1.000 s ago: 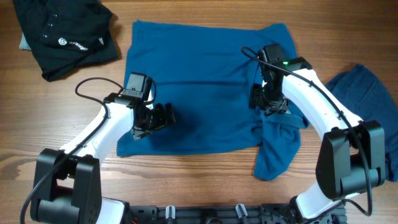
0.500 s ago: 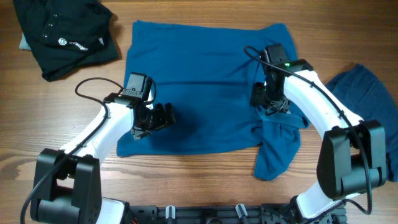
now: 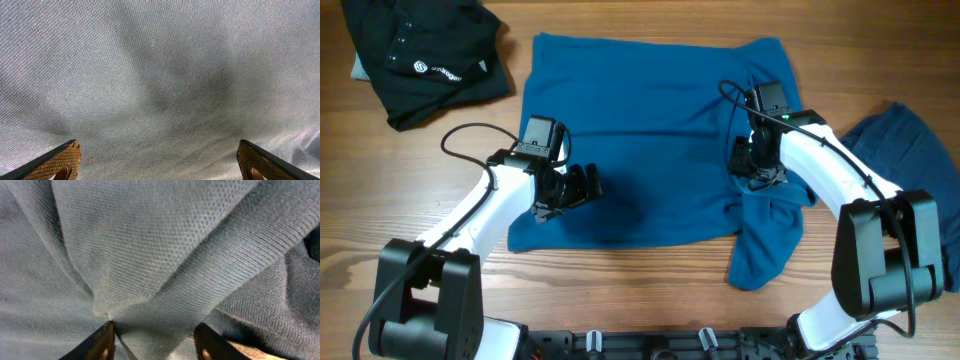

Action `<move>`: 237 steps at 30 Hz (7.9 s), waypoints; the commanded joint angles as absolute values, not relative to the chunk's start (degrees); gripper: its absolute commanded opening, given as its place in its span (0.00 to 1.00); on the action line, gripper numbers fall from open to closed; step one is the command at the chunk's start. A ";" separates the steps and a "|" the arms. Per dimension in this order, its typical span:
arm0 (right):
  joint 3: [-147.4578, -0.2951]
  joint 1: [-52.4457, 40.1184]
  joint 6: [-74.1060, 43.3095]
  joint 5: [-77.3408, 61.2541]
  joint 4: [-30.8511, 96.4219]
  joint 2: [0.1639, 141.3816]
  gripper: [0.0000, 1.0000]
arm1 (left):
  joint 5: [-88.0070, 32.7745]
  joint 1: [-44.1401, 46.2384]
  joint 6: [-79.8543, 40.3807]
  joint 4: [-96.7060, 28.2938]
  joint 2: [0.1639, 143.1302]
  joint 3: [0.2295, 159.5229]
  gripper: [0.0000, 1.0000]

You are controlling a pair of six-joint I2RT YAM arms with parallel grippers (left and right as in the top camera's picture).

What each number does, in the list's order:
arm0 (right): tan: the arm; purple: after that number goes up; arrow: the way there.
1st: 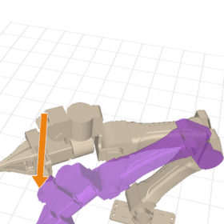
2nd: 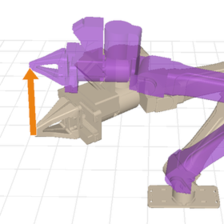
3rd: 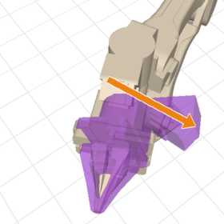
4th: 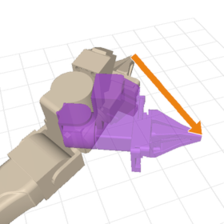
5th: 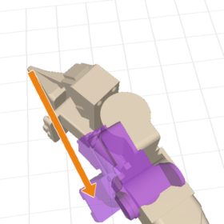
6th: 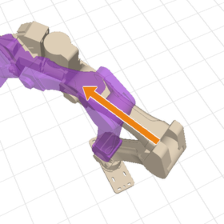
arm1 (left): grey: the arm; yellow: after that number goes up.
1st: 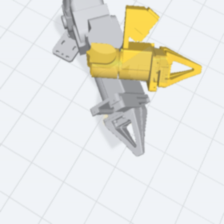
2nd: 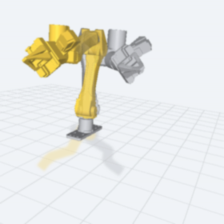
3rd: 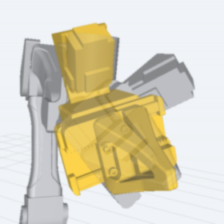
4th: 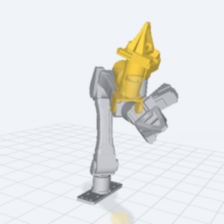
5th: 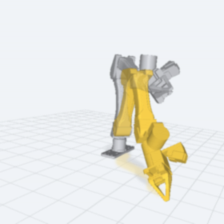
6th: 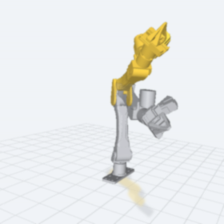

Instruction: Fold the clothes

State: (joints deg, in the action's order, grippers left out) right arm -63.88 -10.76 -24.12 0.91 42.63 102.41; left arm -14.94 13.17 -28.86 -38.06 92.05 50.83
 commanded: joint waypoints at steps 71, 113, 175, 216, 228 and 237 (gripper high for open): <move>-78.19 23.42 -22.35 -3.01 59.02 101.78 0.04 | -11.92 13.30 -28.97 -38.72 92.71 50.54 1.00; -75.55 37.87 -26.96 -6.96 49.89 110.56 0.17 | -11.90 13.30 -28.73 -38.30 92.71 50.54 1.00; -30.17 16.45 -32.12 -19.51 54.61 64.05 0.93 | -15.00 10.00 -30.11 -39.83 92.71 50.57 1.00; -24.29 -10.07 -52.73 -12.45 49.78 64.40 0.79 | -15.00 10.00 -30.50 -39.03 92.71 50.57 1.00; -24.29 -10.07 -55.64 -11.57 47.53 64.40 0.44 | -15.00 10.00 -30.50 -38.98 92.71 50.57 1.00; -25.21 -10.07 -55.64 -11.49 49.23 64.34 0.04 | -14.98 10.00 -30.48 -39.03 92.71 50.57 1.00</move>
State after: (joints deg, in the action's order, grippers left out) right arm -24.64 -9.72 -55.42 -12.56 48.29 64.18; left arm -14.50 10.20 -29.52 -38.96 92.05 50.83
